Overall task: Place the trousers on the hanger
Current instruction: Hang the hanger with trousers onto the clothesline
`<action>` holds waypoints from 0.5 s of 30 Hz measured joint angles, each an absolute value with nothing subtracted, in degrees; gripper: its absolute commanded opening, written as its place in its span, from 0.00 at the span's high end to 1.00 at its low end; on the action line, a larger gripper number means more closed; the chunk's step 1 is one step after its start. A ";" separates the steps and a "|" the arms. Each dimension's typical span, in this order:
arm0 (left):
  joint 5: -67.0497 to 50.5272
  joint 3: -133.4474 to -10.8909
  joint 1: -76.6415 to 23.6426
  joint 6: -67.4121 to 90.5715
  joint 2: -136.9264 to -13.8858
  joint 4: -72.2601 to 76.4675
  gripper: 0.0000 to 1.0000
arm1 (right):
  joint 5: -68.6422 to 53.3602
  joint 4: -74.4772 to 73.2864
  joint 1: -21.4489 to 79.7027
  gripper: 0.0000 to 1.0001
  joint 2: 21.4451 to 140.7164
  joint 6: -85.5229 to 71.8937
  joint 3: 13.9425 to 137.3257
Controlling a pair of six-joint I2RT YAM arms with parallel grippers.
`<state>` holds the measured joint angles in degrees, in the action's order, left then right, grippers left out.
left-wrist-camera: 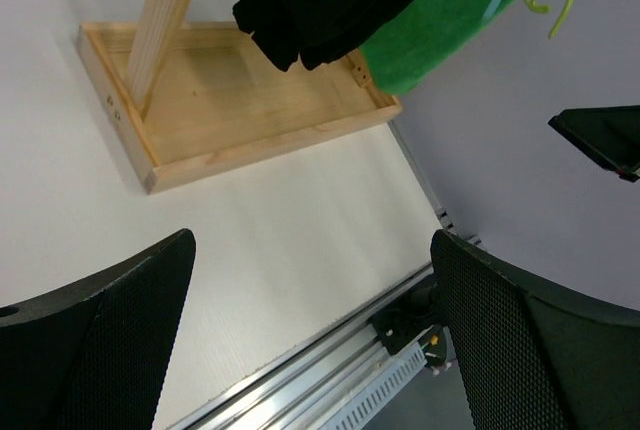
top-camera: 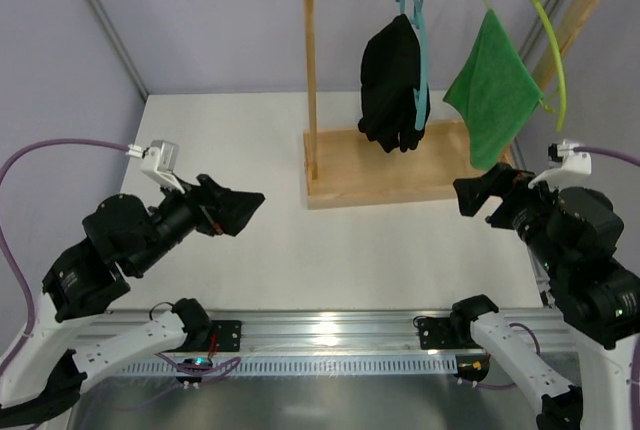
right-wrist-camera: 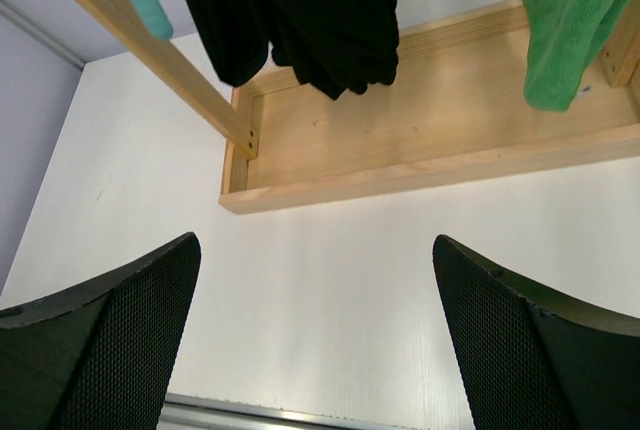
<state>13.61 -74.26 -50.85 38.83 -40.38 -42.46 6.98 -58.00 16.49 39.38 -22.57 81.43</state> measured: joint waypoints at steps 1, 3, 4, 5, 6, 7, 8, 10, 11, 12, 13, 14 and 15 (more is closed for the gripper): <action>13.28 -72.36 -50.85 38.54 -38.39 -42.48 0.00 | 6.24 -58.37 16.49 0.00 37.23 -22.81 79.61; 12.56 -68.34 -50.85 38.48 -34.39 -41.89 0.00 | 4.71 -59.00 16.49 0.00 33.26 -23.33 77.12; 12.32 -66.35 -50.85 38.50 -32.36 -41.89 0.00 | 4.03 -59.02 16.49 0.00 31.55 -23.59 76.25; 12.21 -65.08 -50.85 38.52 -30.98 -41.85 0.00 | 3.29 -58.96 16.49 0.00 30.26 -23.83 75.70; 12.19 -63.92 -50.85 38.54 -29.56 -41.87 0.00 | 2.46 -58.76 16.49 0.00 29.17 -24.05 75.13; 12.21 -63.35 -50.85 38.54 -28.64 -41.89 0.00 | 1.63 -58.59 16.49 0.00 28.23 -24.23 74.46; 12.21 -63.18 -50.85 38.54 -27.90 -41.89 0.00 | 0.80 -58.54 16.49 0.00 27.44 -24.40 73.73; 12.25 -63.22 -50.85 38.54 -27.16 -41.63 0.00 | -0.71 -58.22 16.49 0.00 26.44 -24.80 72.16; 12.34 -63.22 -50.85 38.54 -26.89 -41.60 0.00 | -1.37 -58.17 16.49 0.00 26.15 -25.04 71.35; 12.40 -63.26 -50.85 38.52 -26.85 -41.63 0.00 | -1.91 -58.08 16.49 0.00 25.96 -25.32 70.63; 12.40 -63.33 -50.85 38.52 -26.89 -41.60 0.00 | -2.39 -57.93 16.49 0.00 25.85 -25.50 69.93; 12.38 -63.35 -50.85 38.52 -26.98 -41.60 0.00 | -2.66 -57.91 16.49 0.00 25.85 -25.69 69.56; 12.38 -63.35 -50.85 38.52 -27.05 -41.60 0.00 | -2.90 -57.93 16.49 0.00 25.85 -25.76 69.30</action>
<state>12.38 -63.35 -50.85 38.52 -27.05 -41.60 -2.90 -57.93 16.49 25.85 -25.76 69.30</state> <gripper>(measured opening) 0.996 0.996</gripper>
